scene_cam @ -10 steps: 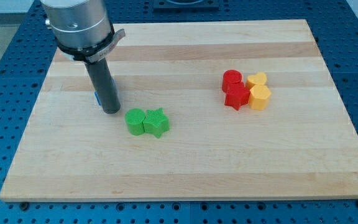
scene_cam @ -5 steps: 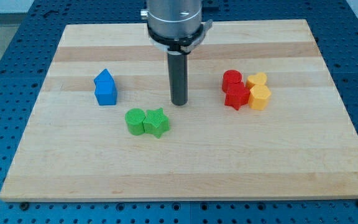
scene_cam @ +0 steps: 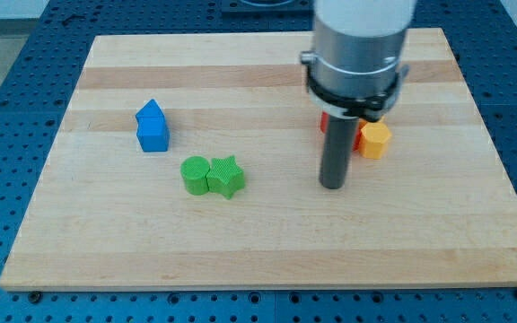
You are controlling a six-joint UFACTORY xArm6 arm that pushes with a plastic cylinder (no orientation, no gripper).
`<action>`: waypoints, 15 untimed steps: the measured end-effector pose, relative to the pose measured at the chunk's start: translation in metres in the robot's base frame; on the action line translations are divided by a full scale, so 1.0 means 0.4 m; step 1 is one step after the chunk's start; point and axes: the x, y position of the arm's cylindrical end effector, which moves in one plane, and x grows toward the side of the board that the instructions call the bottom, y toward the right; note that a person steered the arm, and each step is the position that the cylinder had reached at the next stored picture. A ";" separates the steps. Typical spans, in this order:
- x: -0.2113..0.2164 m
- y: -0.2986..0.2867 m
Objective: Push the red star and the red circle slightly up
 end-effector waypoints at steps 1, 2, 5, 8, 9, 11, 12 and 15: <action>0.000 0.040; 0.000 0.046; 0.000 0.082; -0.016 0.023; -0.030 -0.008; -0.124 -0.019; -0.159 -0.024; -0.084 -0.053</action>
